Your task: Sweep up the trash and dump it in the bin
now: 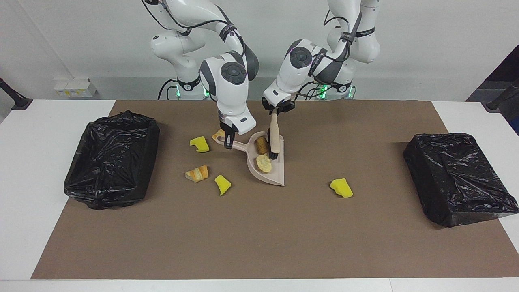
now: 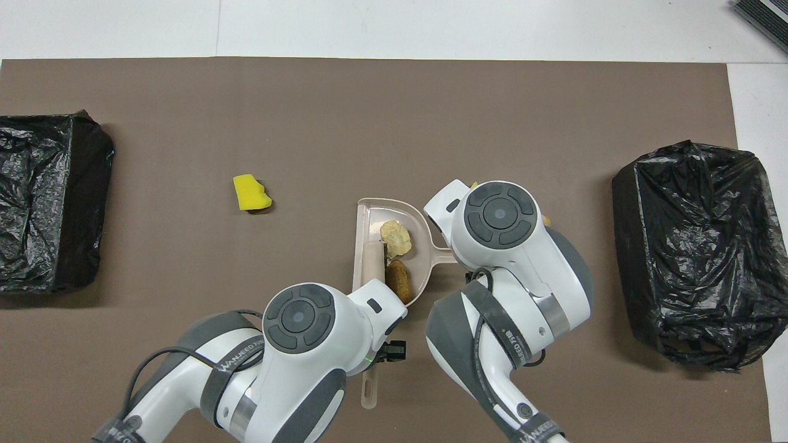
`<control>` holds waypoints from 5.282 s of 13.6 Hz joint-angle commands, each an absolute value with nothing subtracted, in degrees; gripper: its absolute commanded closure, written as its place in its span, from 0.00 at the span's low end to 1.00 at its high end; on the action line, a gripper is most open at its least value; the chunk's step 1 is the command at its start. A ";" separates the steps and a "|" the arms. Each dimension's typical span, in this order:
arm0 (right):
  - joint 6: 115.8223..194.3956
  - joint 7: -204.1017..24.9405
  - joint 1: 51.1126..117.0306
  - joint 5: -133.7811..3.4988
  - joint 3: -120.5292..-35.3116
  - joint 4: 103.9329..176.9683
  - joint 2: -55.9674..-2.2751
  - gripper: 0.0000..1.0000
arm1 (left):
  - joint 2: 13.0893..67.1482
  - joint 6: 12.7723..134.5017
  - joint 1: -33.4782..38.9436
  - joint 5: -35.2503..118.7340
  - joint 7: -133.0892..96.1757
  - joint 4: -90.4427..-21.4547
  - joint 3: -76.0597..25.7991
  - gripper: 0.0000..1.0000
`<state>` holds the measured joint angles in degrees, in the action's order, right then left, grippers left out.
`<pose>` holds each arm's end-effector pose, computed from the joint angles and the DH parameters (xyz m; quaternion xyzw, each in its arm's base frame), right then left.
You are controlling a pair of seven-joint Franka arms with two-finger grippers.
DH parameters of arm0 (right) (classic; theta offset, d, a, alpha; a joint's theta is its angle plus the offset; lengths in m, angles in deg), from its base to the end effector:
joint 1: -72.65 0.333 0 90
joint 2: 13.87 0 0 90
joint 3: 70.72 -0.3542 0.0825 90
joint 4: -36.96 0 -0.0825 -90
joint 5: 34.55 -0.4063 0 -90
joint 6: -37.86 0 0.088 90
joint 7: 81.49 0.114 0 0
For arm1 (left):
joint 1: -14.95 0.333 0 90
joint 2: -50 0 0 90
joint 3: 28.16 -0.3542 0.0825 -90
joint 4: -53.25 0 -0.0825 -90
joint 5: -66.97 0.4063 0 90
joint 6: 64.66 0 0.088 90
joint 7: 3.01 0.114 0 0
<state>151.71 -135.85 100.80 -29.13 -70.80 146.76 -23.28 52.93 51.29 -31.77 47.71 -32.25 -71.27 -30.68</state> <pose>0.5417 0.2834 0.4212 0.7357 0.6743 -0.0550 0.0305 0.3667 -0.3858 0.4294 0.9866 -0.0484 -0.1273 0.0893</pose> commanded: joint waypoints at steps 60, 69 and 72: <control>137.36 -186.23 63.09 -38.68 -70.19 130.21 -21.69 1.00 | 63.11 61.90 -39.81 52.29 -61.46 -93.97 -15.85 1.00; 144.73 -193.04 51.03 -15.78 -69.66 130.30 -21.34 1.00 | 58.71 63.40 -38.93 52.29 -59.36 -92.74 -16.03 0.28; 146.50 -184.88 52.16 -1.12 -70.36 130.74 -20.99 1.00 | 59.23 59.21 -33.42 52.46 -52.96 -89.06 -16.20 0.00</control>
